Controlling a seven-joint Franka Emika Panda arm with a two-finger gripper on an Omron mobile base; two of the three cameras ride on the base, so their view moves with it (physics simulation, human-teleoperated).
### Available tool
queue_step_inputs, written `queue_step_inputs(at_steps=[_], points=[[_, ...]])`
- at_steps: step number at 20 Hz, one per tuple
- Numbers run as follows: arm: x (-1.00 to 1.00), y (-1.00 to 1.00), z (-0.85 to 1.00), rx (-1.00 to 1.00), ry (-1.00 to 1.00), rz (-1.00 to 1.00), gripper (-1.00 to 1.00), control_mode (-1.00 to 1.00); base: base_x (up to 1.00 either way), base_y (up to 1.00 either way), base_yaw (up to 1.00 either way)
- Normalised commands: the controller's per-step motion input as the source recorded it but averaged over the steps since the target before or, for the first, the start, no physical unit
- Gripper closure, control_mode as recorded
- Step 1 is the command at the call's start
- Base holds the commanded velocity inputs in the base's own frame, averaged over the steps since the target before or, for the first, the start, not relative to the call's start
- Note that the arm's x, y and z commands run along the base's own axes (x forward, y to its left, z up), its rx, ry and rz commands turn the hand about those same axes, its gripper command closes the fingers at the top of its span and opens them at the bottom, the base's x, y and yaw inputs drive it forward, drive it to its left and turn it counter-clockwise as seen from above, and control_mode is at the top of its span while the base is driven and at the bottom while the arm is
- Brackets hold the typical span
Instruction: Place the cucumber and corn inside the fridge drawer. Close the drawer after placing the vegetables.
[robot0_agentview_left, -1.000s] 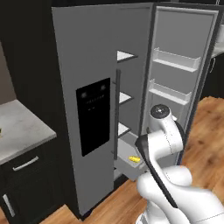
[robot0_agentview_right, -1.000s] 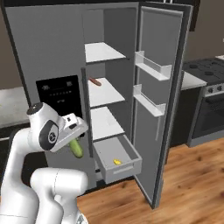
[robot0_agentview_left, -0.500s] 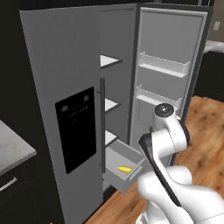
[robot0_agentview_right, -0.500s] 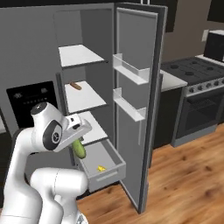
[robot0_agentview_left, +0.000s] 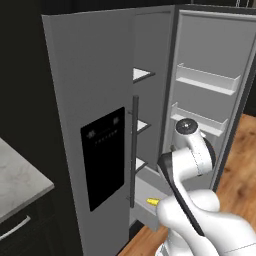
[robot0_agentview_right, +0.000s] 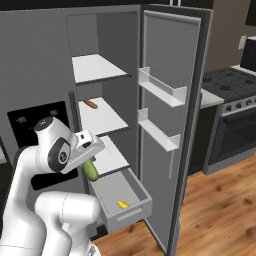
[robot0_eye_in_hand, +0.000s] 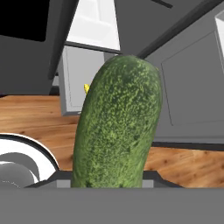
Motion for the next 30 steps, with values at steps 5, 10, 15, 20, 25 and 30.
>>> queue_step_inputs(at_steps=[5, 10, 15, 20, 25, 30], points=[[0.00, 0.00, 0.00, 0.00, 0.00, 0.00, 1.00, 1.00, 0.20, -0.39, 0.00], [0.00, 0.00, 0.00, 0.00, 0.00, 0.00, 1.00, 1.00, 0.30, -0.29, 0.00], [0.04, 0.00, -0.19, 0.00, 0.02, 0.00, 1.00, -1.00, -0.01, -0.01, 0.02], [0.99, 0.00, -0.75, 0.02, 0.18, 0.00, 1.00, -1.00, 0.00, 0.00, 0.00], [0.77, 0.17, -0.88, 0.00, 0.21, 0.02, 1.00, -1.00, 0.00, 0.00, 0.00], [0.59, 0.10, -0.88, 0.00, 0.16, 0.08, 1.00, -1.00, 0.00, 0.00, 0.00]])
